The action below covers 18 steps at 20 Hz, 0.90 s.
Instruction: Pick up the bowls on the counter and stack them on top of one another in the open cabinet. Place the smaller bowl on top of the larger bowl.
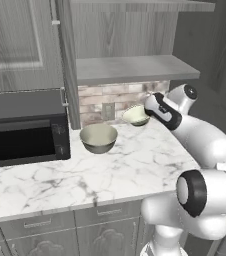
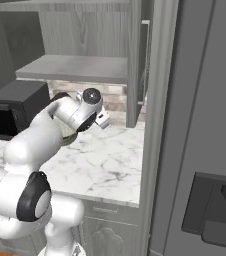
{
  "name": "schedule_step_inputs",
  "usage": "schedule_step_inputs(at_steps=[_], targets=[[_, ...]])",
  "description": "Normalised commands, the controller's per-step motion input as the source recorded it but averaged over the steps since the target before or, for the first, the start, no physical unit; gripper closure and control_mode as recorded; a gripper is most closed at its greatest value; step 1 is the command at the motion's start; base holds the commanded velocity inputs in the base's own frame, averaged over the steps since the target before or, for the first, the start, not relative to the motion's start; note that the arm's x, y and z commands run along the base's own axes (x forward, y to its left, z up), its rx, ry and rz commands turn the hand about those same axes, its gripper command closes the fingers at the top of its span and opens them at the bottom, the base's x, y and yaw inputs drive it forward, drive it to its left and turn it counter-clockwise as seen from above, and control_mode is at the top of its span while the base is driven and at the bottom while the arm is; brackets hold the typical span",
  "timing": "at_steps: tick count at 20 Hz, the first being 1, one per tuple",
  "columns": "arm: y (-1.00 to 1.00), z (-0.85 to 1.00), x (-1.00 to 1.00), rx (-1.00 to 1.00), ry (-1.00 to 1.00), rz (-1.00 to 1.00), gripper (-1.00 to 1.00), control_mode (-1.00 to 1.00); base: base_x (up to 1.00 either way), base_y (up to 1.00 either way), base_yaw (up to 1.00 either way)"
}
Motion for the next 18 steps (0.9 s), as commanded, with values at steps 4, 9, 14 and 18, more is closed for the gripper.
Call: schedule_step_inputs(at_steps=[4,9,14,18], targets=[[0.29,0.0,-0.5,0.04,-0.12,0.09,1.0,-1.0,0.0,0.0,0.0],[0.39,0.0,-0.37,0.03,-0.07,0.09,1.0,-1.0,0.0,0.0,0.0],[0.52,0.01,-0.22,0.02,-0.03,0.06,1.0,-1.0,0.0,0.0,0.0],[0.24,0.0,-0.15,0.0,-0.03,0.03,1.0,-1.0,0.0,0.0,0.0]])
